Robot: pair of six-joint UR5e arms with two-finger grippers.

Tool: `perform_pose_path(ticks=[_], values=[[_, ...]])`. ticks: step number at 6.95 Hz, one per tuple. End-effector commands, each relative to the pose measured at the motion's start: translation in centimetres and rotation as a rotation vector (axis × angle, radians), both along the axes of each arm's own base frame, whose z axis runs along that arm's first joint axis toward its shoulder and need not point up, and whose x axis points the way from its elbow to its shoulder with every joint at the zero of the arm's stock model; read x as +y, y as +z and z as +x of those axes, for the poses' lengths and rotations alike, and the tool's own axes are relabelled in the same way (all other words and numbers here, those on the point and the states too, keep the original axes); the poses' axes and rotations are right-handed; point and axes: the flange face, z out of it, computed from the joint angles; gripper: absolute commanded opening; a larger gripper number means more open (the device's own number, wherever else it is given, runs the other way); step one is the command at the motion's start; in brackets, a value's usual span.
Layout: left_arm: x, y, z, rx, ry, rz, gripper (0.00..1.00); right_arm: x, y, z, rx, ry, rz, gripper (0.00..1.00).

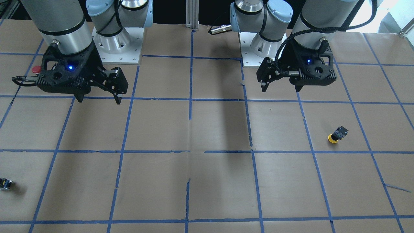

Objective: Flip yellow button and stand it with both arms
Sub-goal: 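Move the left gripper down toward the yellow-capped button lying on the table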

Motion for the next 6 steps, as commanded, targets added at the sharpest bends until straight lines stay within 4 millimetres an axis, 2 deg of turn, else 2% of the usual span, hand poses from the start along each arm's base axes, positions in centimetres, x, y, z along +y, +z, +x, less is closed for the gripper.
perform_pose_path(ticks=[1, 2, 3, 4, 5, 6], values=[[0.1, -0.3, 0.0, -0.001, -0.011, 0.012, 1.00, 0.0, 0.0, -0.1, 0.000, -0.001, 0.000, 1.00], [0.3, -1.6, 0.6, -0.009, -0.043, 0.039, 1.00, 0.0, 0.0, 0.0, 0.000, 0.000, 0.000, 1.00], [0.4, -3.4, 2.5, -0.008, -0.084, 0.070, 1.00, -0.1, -0.1, 0.0, -0.001, 0.000, 0.002, 1.00], [0.1, -5.1, 7.5, 0.012, -0.188, 0.103, 0.99, -0.1, -0.1, 0.0, -0.002, 0.000, 0.000, 1.00], [0.6, -7.8, 12.5, 0.046, -0.228, 0.151, 0.98, -0.1, -0.1, 0.0, -0.003, -0.001, 0.000, 1.00], [1.0, -10.2, 16.5, 0.070, -0.347, 0.141, 0.98, -0.1, -0.1, 0.0, -0.003, -0.001, 0.000, 1.00]])
